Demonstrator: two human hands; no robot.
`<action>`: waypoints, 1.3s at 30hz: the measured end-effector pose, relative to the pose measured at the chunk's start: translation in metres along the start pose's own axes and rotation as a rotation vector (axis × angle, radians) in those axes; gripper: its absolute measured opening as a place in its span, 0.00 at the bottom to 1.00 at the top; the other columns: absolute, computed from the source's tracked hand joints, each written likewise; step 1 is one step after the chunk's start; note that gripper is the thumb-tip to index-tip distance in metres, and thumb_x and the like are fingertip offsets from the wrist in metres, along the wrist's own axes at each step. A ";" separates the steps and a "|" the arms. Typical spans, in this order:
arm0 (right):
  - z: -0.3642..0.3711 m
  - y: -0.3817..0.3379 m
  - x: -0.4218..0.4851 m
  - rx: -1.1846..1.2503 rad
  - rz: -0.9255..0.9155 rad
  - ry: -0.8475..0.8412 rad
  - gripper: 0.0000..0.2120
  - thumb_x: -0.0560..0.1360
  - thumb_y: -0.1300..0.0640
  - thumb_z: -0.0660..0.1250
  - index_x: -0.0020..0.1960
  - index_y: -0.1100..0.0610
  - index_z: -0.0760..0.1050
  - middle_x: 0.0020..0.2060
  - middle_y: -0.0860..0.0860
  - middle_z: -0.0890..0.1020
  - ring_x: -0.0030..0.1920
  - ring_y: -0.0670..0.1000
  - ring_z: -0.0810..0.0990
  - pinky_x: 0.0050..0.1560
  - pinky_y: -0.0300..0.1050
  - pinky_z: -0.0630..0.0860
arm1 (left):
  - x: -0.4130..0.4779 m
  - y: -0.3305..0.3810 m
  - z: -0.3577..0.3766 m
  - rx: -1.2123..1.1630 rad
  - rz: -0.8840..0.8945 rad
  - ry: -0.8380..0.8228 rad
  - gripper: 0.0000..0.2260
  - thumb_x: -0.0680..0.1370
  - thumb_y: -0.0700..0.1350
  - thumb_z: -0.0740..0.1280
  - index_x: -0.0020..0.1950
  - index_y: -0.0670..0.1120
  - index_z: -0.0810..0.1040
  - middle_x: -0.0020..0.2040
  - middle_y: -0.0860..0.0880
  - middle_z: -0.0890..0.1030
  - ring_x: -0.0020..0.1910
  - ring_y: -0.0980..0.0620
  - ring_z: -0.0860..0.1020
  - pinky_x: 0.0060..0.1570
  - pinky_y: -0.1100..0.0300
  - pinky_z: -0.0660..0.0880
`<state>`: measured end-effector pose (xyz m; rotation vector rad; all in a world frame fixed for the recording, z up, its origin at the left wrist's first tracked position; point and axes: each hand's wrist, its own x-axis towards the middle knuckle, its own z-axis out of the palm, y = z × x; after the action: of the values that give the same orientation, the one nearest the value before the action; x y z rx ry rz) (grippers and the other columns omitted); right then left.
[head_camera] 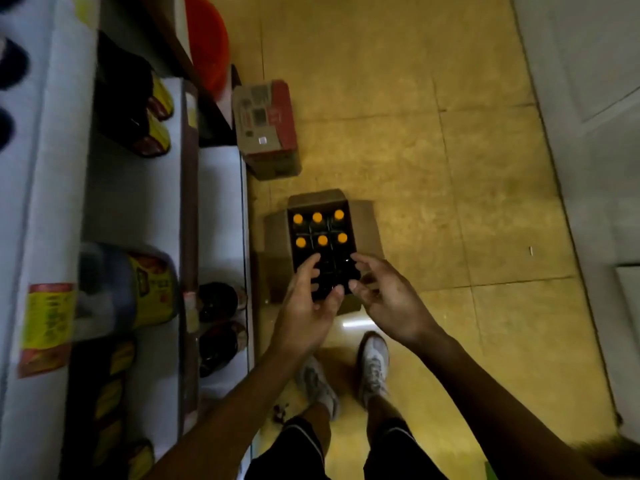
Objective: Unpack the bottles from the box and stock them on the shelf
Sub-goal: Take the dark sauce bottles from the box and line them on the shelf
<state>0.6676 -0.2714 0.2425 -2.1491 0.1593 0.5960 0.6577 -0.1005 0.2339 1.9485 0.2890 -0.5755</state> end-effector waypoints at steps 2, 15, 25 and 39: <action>0.021 0.027 0.015 0.001 0.022 -0.002 0.23 0.83 0.53 0.64 0.77 0.52 0.67 0.70 0.52 0.75 0.65 0.50 0.78 0.62 0.44 0.76 | 0.016 -0.030 0.014 0.011 -0.037 0.005 0.31 0.78 0.57 0.68 0.79 0.55 0.62 0.71 0.49 0.72 0.67 0.51 0.75 0.62 0.47 0.78; 0.139 0.208 0.131 -0.007 0.041 -0.115 0.24 0.81 0.53 0.64 0.75 0.50 0.66 0.66 0.55 0.76 0.63 0.55 0.78 0.62 0.56 0.79 | 0.137 -0.206 0.107 0.084 -0.126 0.047 0.28 0.79 0.38 0.69 0.78 0.53 0.65 0.71 0.50 0.73 0.68 0.53 0.73 0.61 0.57 0.76; 0.161 0.261 0.228 -0.445 -0.068 -0.449 0.26 0.83 0.49 0.62 0.79 0.45 0.59 0.70 0.51 0.74 0.71 0.54 0.73 0.70 0.53 0.72 | 0.218 -0.250 0.114 0.336 0.026 -0.138 0.24 0.81 0.42 0.66 0.75 0.57 0.66 0.71 0.57 0.70 0.71 0.59 0.68 0.68 0.61 0.69; 0.178 0.288 0.264 -0.707 -0.426 -0.670 0.18 0.82 0.51 0.63 0.71 0.42 0.67 0.65 0.47 0.76 0.63 0.49 0.75 0.63 0.48 0.73 | 0.247 -0.284 0.092 0.685 0.295 -0.244 0.28 0.82 0.47 0.66 0.78 0.61 0.59 0.71 0.56 0.70 0.71 0.55 0.70 0.68 0.56 0.70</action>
<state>0.7429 -0.2798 -0.1799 -2.3752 -0.9770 1.1898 0.7187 -0.0735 -0.1482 2.4747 -0.3995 -0.7704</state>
